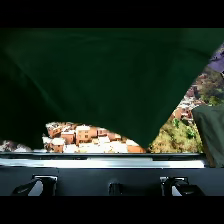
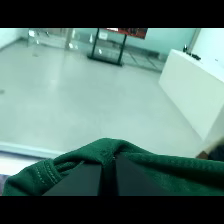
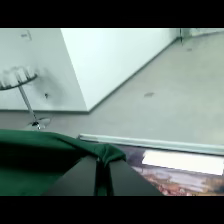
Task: Fold the clothes and pants, and hang the long-sleeved shirts on hangers.
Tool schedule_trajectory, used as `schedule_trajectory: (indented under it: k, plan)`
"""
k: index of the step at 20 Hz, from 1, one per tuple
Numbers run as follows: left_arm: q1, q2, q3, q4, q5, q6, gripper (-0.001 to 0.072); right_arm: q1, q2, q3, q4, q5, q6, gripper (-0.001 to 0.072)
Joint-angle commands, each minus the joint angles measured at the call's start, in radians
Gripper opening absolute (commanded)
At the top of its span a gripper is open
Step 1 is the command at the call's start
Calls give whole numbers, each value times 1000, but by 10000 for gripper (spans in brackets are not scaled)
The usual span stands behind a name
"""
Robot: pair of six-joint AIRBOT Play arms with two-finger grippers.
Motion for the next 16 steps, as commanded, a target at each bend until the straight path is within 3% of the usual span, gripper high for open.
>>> schedule_trajectory:
  k: [1,4,7,12,16]
  plan:
    - [-9,-68,-128,-49,0,-15,20,0,-166,4,-37,66,55,32]
    - [-55,-192,-321,-45,8,36,19,0,-401,4,-35,171,77,32]
    - [-105,-383,-501,-46,106,108,20,0,-656,3,-62,249,76,32]
    - [-142,-753,-527,-71,211,155,21,0,-990,3,-94,188,100,32]
    - [-145,-886,-513,-134,259,181,21,1,-1115,3,-72,138,153,32]
